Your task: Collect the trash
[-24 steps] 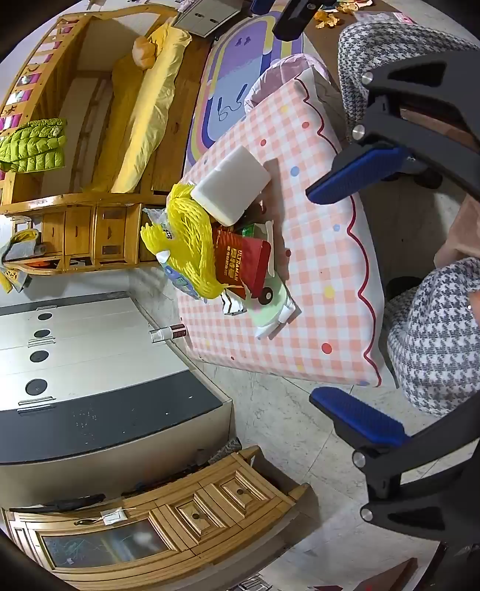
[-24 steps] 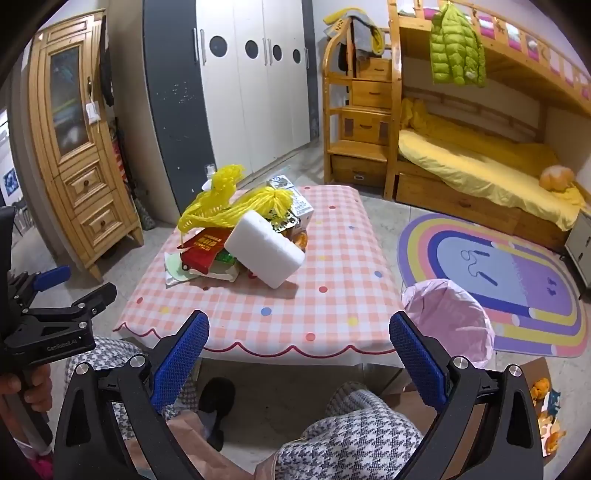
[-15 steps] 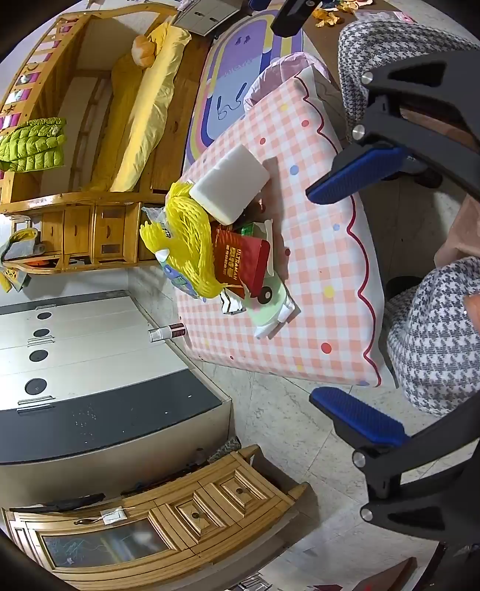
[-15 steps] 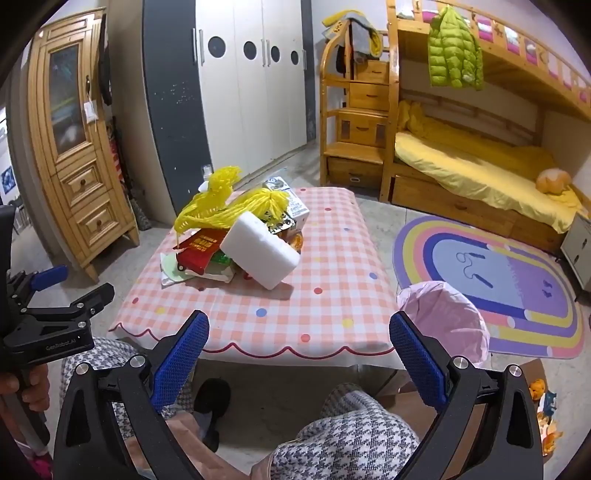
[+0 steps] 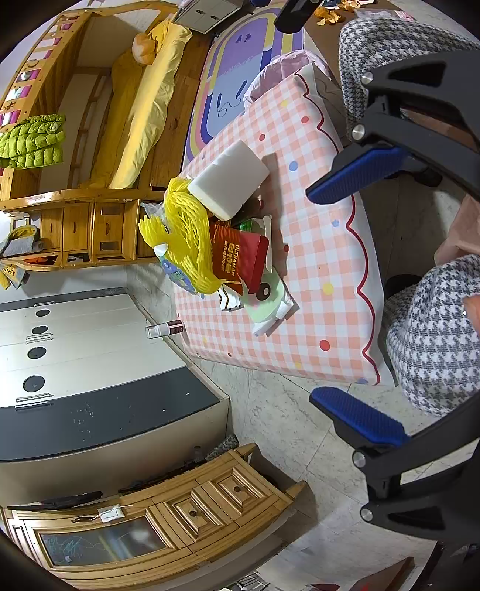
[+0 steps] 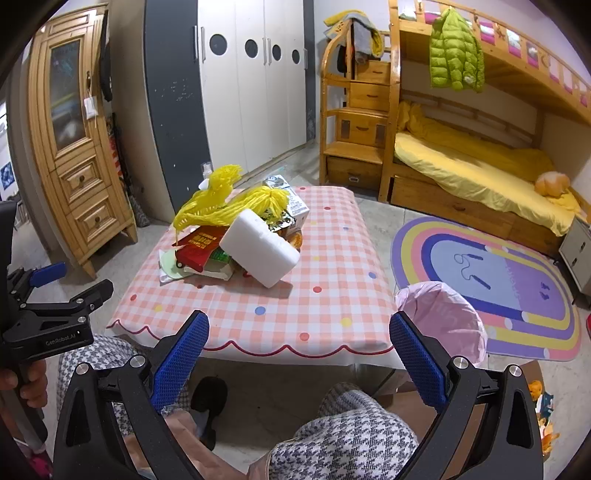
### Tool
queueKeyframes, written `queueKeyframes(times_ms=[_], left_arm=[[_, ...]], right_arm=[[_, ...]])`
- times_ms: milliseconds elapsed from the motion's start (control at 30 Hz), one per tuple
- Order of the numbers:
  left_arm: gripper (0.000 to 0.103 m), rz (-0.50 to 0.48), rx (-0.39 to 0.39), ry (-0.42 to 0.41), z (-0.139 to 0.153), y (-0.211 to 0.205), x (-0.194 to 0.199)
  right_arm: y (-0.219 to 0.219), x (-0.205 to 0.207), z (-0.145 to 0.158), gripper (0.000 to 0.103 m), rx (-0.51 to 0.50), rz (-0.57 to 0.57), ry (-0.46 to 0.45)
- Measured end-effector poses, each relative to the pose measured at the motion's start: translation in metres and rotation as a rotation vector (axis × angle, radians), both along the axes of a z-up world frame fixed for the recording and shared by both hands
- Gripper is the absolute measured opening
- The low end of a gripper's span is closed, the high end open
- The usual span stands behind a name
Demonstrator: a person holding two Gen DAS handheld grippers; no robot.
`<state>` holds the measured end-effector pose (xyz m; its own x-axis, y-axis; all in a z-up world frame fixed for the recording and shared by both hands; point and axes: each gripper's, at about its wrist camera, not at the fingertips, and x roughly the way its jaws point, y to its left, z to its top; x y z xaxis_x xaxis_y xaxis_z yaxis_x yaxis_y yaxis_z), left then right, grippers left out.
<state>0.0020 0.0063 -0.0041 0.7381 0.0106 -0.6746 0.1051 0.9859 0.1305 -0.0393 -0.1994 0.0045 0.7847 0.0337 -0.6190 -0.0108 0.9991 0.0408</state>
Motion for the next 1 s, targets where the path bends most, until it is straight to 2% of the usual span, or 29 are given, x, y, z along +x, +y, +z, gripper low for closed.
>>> queueKeyframes(times_ms=[1000], left_arm=[[0.096,0.009,0.003,-0.001,0.0004,0.0040,0.0008]], right_arm=[[-0.0012,-0.0006,0.0005,0.097,-0.006,-0.004,0.003]])
